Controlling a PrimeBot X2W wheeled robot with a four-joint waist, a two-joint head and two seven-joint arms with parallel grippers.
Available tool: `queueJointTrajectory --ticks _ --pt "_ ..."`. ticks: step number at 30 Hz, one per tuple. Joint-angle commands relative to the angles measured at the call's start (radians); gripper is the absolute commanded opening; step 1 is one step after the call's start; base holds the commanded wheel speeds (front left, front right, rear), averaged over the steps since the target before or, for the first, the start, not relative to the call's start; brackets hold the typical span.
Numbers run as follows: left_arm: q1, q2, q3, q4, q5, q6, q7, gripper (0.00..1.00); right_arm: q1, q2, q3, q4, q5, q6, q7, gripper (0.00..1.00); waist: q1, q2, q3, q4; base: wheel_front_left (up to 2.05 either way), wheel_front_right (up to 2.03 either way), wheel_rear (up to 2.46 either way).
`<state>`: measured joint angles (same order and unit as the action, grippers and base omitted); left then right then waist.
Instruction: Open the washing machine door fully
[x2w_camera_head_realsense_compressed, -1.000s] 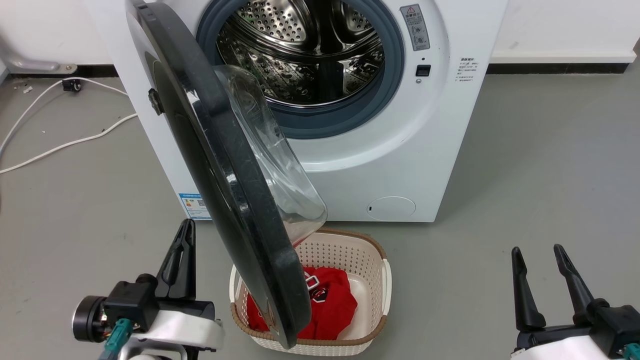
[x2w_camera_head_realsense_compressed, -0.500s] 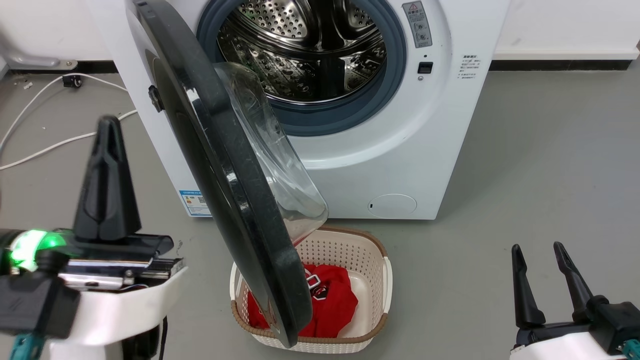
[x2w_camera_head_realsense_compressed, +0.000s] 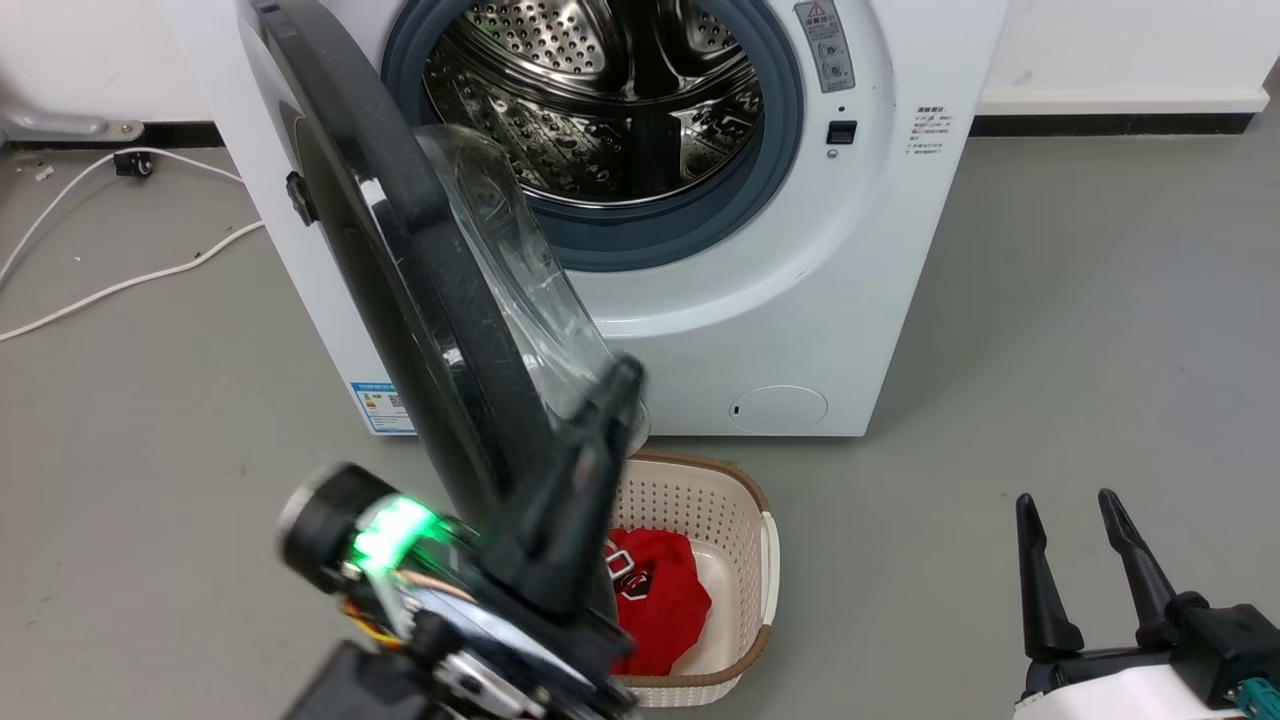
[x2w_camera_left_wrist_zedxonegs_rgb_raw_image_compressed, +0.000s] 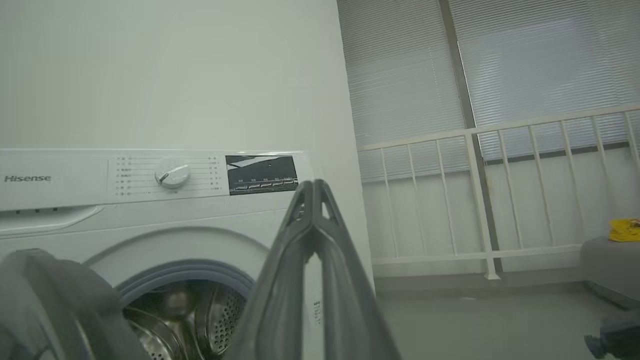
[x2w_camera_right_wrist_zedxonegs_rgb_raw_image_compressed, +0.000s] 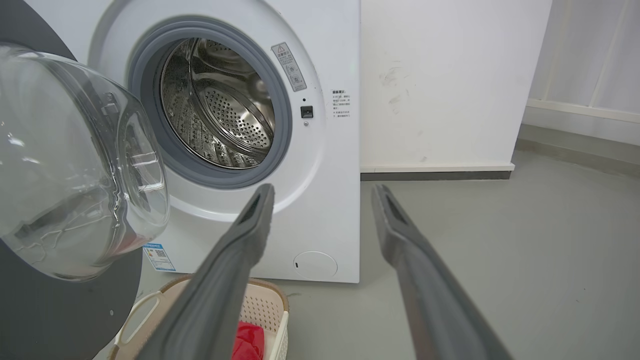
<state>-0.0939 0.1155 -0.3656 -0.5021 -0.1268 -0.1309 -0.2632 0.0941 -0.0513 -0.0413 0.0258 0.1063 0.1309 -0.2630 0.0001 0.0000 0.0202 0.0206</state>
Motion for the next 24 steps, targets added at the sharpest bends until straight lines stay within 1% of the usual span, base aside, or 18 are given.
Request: queueJointTrajectory --ticks 1,5,7,12,17,24 --pt "0.031 0.015 -0.040 0.030 -0.017 0.000 -0.002 0.00 -0.011 0.002 0.003 0.003 0.004 0.000 -0.002 1.00 -0.0001 0.0000 -0.003 -0.001 0.00 0.00 0.00" --pt "0.104 0.044 -0.126 0.137 -0.049 0.000 -0.002 0.00 -0.006 0.002 0.005 0.009 0.008 0.000 -0.002 1.00 -0.0001 0.0000 -0.009 0.000 0.00 0.00 0.00" --pt "0.143 0.051 -0.145 0.202 -0.059 0.001 0.003 0.00 0.000 0.002 0.006 0.013 0.009 0.000 -0.002 1.00 -0.0001 0.0000 -0.013 0.001 0.00 0.00 0.00" --pt "0.209 0.053 -0.168 0.326 -0.073 0.020 0.044 0.00 0.008 0.002 0.010 0.022 0.015 0.000 -0.002 1.00 -0.0001 0.0000 -0.016 0.003 0.00 0.00 0.00" --pt "0.200 0.042 -0.172 0.426 -0.079 0.034 0.065 0.00 0.008 0.002 0.018 0.028 0.021 0.000 -0.002 1.00 -0.0001 0.0000 -0.015 0.006 0.00 0.00 0.00" --pt "0.106 0.005 -0.152 0.545 -0.060 0.066 0.036 0.00 0.002 0.002 0.029 0.041 0.032 0.000 -0.002 1.00 -0.0001 0.0000 -0.011 -0.001 0.00 0.00 0.00"
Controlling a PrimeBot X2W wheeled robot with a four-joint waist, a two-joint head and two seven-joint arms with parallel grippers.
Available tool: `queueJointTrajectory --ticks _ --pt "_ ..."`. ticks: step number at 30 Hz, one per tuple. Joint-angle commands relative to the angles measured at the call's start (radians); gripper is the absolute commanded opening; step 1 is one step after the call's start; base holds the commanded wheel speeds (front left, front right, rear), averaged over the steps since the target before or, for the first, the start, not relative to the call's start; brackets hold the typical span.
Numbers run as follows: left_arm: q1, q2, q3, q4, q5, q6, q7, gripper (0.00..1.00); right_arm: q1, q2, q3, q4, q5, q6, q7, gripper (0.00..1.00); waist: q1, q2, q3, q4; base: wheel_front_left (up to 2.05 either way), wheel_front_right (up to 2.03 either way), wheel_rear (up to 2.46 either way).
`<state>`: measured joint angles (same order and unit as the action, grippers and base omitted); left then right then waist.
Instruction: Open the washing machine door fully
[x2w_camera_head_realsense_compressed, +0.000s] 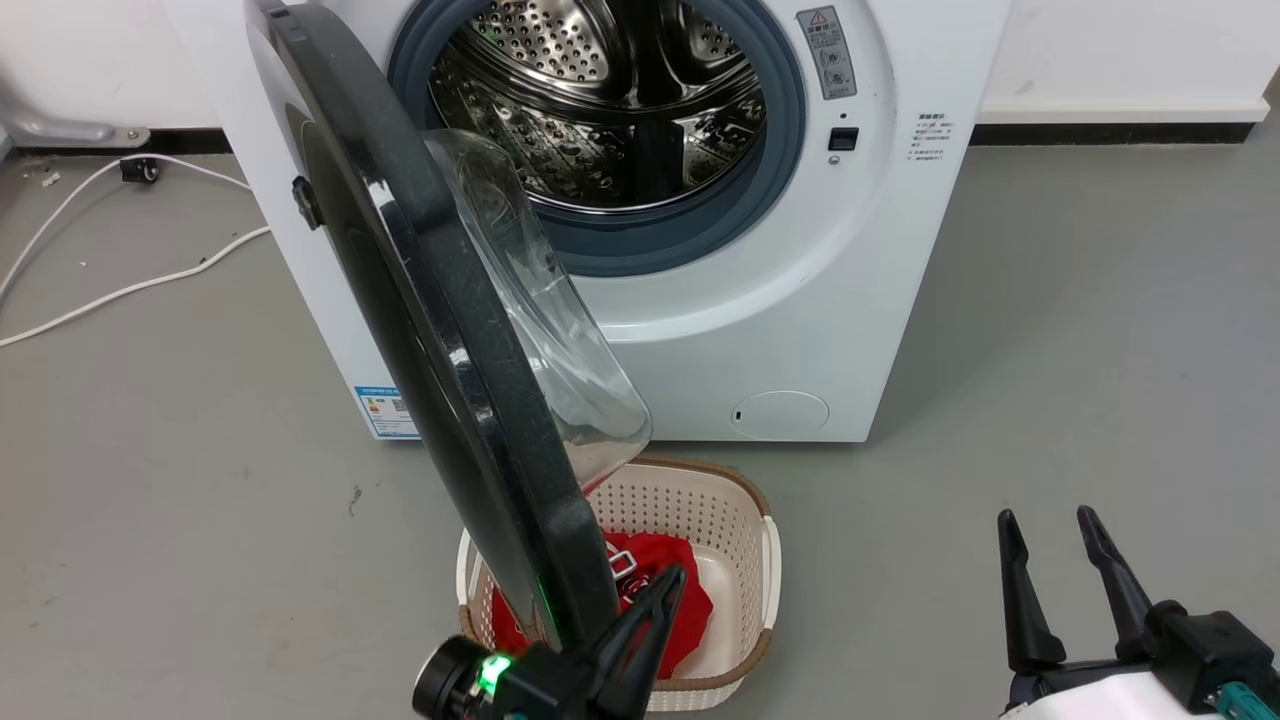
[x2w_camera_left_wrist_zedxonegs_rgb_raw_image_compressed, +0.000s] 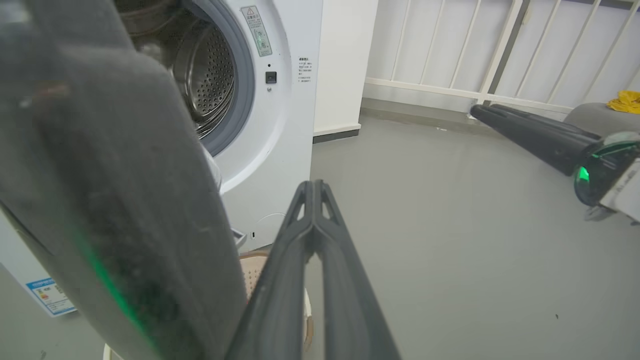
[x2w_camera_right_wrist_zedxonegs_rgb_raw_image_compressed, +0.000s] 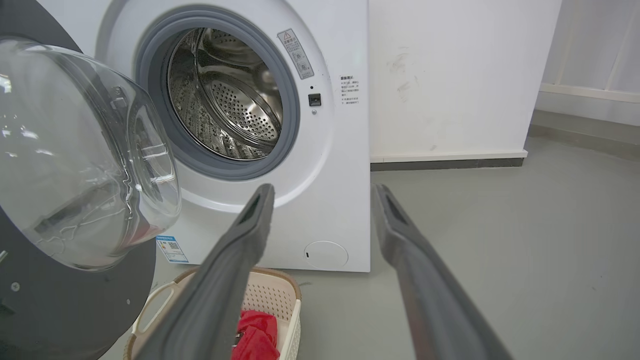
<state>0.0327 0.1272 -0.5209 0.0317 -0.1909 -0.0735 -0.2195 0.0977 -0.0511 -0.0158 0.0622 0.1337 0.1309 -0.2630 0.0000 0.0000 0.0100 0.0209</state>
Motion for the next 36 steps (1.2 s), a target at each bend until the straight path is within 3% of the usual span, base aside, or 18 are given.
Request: queueJointTrajectory --ticks 1,11,19,26,36 --pt "-0.034 -0.012 0.007 0.028 0.005 0.015 -0.012 0.00 -0.001 0.002 0.006 0.008 0.007 0.000 -0.002 1.00 0.0000 0.0000 -0.002 -0.003 0.00 0.00 0.00" --pt "-0.109 -0.051 0.034 0.136 -0.022 0.063 -0.032 0.00 -0.013 0.002 0.021 0.019 0.026 0.000 -0.002 1.00 0.0000 0.0000 0.006 -0.011 0.00 0.00 0.00" --pt "-0.083 -0.033 0.077 0.155 -0.043 0.099 -0.039 0.00 -0.021 0.002 0.042 0.023 0.041 0.000 -0.002 1.00 0.0000 0.0000 0.009 -0.012 0.00 0.00 0.00" --pt "0.001 -0.021 0.102 0.076 -0.045 0.136 -0.045 0.00 -0.006 0.002 0.036 0.019 0.042 0.000 -0.002 1.00 0.0000 0.0000 0.007 0.009 0.00 0.00 0.00" --pt "0.153 0.014 0.180 -0.055 -0.054 0.211 -0.046 0.00 0.019 0.002 0.035 0.016 0.046 0.000 -0.002 1.00 0.0000 0.0000 -0.006 0.088 0.00 0.00 0.00"
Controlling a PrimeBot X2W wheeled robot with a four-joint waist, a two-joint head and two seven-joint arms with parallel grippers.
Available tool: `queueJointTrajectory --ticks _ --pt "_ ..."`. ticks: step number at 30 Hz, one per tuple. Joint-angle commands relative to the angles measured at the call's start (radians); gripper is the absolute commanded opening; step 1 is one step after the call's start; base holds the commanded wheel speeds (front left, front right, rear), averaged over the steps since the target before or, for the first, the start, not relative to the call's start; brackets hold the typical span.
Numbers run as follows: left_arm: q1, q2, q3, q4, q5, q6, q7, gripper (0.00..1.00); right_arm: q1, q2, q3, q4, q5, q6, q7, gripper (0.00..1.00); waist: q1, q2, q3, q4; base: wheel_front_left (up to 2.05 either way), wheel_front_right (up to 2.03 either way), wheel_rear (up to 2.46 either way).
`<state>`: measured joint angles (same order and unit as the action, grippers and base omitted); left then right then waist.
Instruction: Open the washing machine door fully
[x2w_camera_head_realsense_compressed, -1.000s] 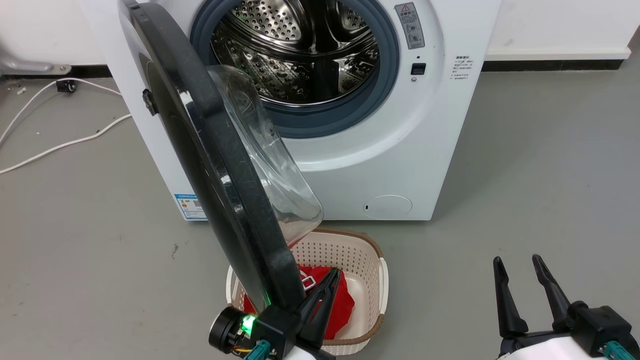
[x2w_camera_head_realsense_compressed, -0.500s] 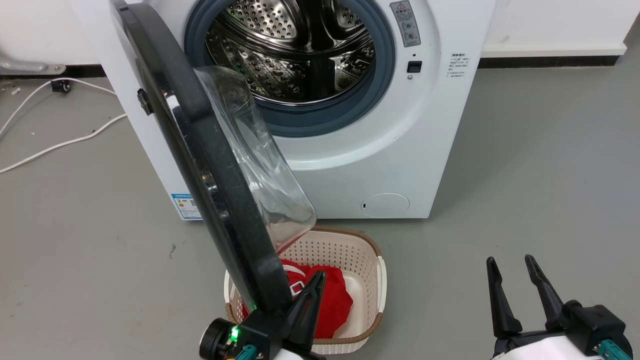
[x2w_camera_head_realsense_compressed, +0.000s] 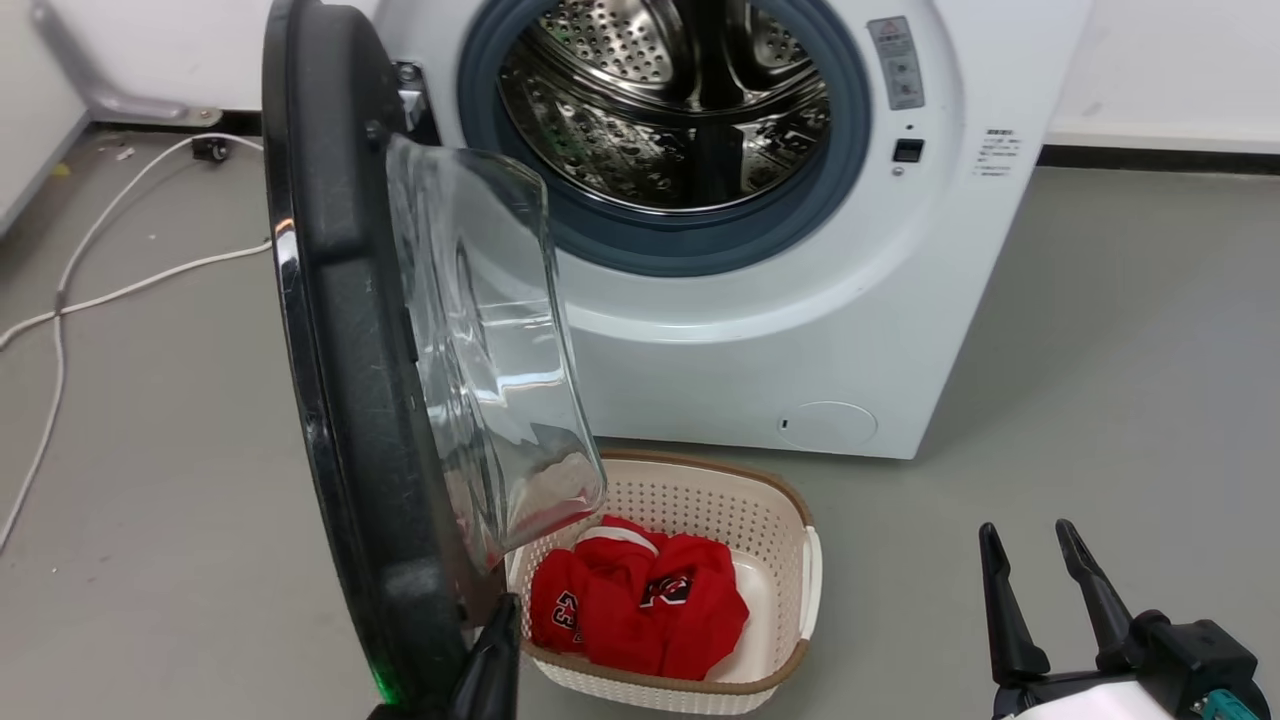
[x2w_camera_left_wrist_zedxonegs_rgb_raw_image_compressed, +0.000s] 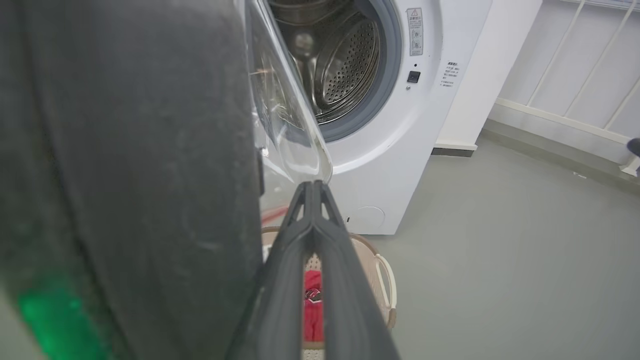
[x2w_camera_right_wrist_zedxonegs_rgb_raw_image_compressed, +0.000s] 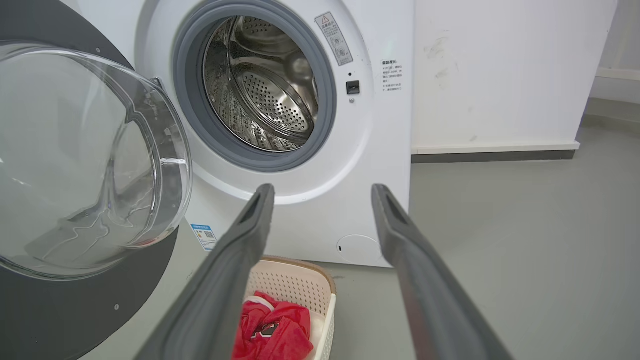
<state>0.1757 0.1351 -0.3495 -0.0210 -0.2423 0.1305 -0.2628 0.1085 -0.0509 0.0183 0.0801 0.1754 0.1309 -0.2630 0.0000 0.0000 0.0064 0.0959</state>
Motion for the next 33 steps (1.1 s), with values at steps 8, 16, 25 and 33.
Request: queueJointTrajectory --ticks 8,16,25,33 --pt "0.076 0.049 0.095 -0.055 -0.008 0.051 -0.002 0.00 0.007 0.001 0.005 -0.007 0.001 0.000 -0.002 1.00 0.0000 0.0000 0.004 0.082 0.00 0.00 0.00" --pt "0.051 0.102 0.231 -0.047 -0.028 0.062 -0.003 0.00 -0.016 0.001 0.008 -0.008 0.001 0.000 -0.002 1.00 0.0000 0.0000 0.027 0.106 0.00 0.00 0.00" --pt "-0.057 0.171 0.451 0.049 -0.085 0.017 -0.003 0.00 -0.048 0.001 0.012 -0.010 -0.007 0.000 -0.002 1.00 0.0000 0.0000 0.076 0.073 0.00 0.00 0.00" --pt "-0.125 0.227 0.625 0.193 -0.085 -0.027 -0.002 0.00 -0.070 0.001 -0.002 -0.007 -0.007 0.000 -0.002 1.00 0.0000 0.0000 0.106 0.038 0.00 0.00 0.00"
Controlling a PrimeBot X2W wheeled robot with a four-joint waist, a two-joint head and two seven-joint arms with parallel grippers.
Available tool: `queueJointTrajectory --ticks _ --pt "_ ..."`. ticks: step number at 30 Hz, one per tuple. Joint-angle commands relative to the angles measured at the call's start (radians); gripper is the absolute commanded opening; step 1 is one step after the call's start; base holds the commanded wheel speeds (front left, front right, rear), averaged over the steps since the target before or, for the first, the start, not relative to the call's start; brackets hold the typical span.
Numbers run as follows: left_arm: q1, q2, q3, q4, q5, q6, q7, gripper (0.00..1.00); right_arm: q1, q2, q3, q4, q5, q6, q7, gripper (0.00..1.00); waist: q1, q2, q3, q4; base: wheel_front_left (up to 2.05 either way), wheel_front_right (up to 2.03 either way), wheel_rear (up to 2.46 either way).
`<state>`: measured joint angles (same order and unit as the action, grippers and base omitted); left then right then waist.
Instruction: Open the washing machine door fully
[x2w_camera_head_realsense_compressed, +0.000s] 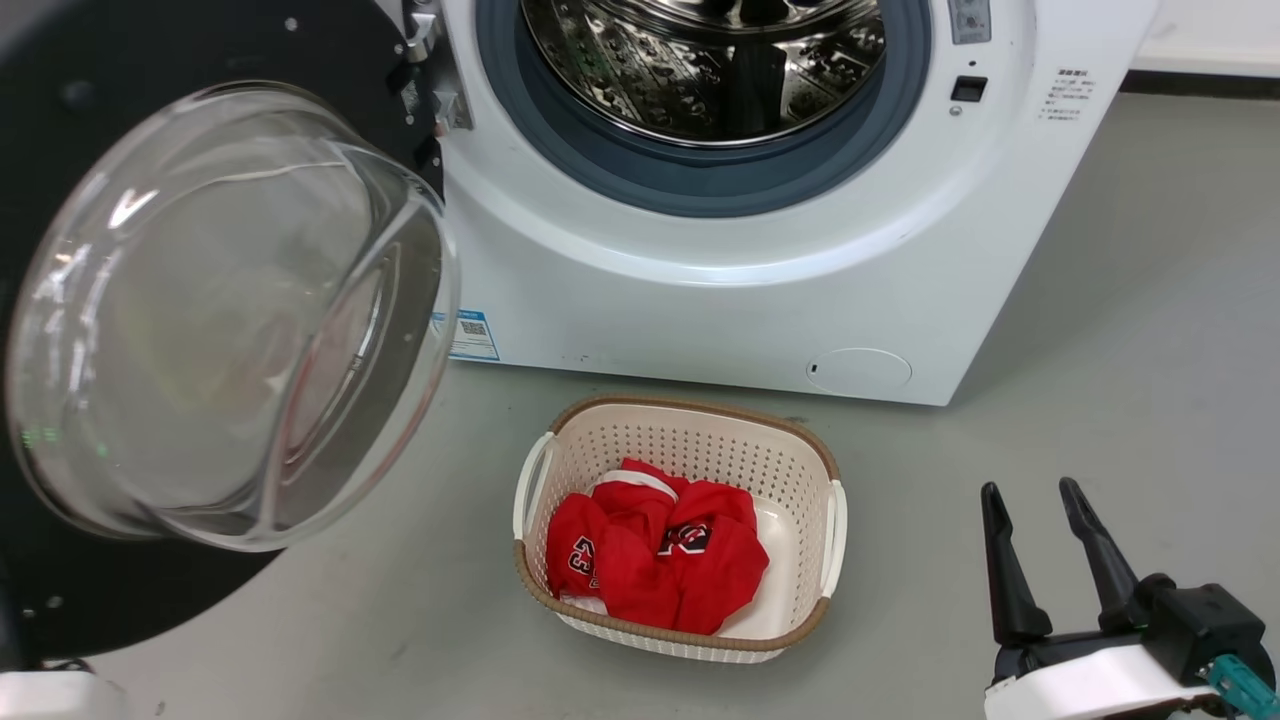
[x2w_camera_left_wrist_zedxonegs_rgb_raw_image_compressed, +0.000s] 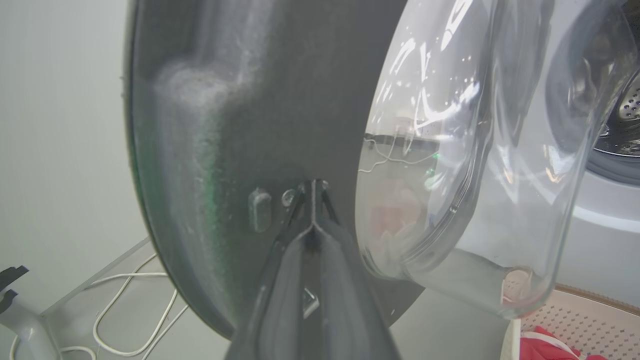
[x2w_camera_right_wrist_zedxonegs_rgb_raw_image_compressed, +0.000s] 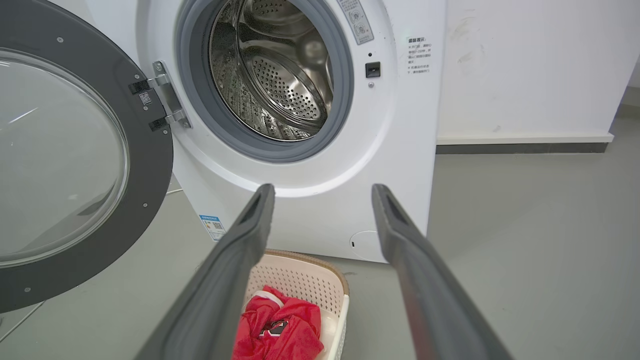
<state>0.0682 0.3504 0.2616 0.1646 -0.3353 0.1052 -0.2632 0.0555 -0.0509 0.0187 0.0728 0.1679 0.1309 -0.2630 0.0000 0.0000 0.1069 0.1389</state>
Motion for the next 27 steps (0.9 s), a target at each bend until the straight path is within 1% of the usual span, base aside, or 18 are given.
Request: queueJointTrajectory --ticks 1,5,9,13,16,19,22,24,27 --pt "-0.028 0.020 0.030 0.021 0.009 -0.007 -0.002 0.00 -0.019 0.001 -0.005 0.001 0.001 0.000 -0.002 1.00 0.0000 0.0000 0.007 -0.007 0.00 0.00 0.00" --pt "-0.070 0.058 0.085 0.107 0.011 -0.042 -0.002 0.00 -0.027 0.001 -0.008 0.003 0.004 0.000 -0.002 1.00 0.0000 0.0000 0.017 -0.010 0.00 0.00 0.00" --pt "-0.122 0.086 0.115 0.182 0.024 -0.080 -0.002 0.00 -0.035 0.001 -0.007 0.005 0.000 0.000 -0.002 1.00 0.0000 0.0000 0.024 -0.011 0.00 0.00 0.00" --pt "-0.154 0.090 0.131 0.233 0.048 -0.103 -0.002 0.00 -0.042 0.001 -0.005 0.008 0.000 0.000 -0.002 1.00 0.0000 0.0000 0.022 -0.015 0.00 0.00 0.00" --pt "-0.159 0.083 0.144 0.246 0.060 -0.108 -0.002 0.00 -0.044 0.001 -0.004 0.011 0.002 0.000 -0.002 1.00 0.0000 0.0000 0.017 -0.020 0.00 0.00 0.00" --pt "-0.133 0.061 0.161 0.239 0.079 -0.116 -0.002 0.00 -0.041 0.001 -0.006 0.015 0.006 0.000 -0.002 1.00 0.0000 0.0000 0.002 -0.029 0.00 0.00 0.00" --pt "-0.097 0.023 0.179 0.199 0.094 -0.124 -0.002 0.00 -0.031 0.001 -0.012 0.018 0.009 0.000 -0.002 1.00 0.0000 0.0000 -0.014 -0.035 0.00 0.00 0.00" --pt "-0.072 -0.015 0.182 0.154 0.105 -0.131 -0.002 0.00 -0.025 0.001 -0.015 0.019 0.009 0.000 -0.002 1.00 0.0000 0.0000 -0.023 -0.037 0.00 0.00 0.00" --pt "-0.030 -0.087 0.169 0.076 0.122 -0.141 -0.002 0.00 -0.017 0.001 -0.020 0.017 0.002 0.000 -0.002 1.00 0.0000 0.0000 -0.035 -0.038 0.00 0.00 0.00"
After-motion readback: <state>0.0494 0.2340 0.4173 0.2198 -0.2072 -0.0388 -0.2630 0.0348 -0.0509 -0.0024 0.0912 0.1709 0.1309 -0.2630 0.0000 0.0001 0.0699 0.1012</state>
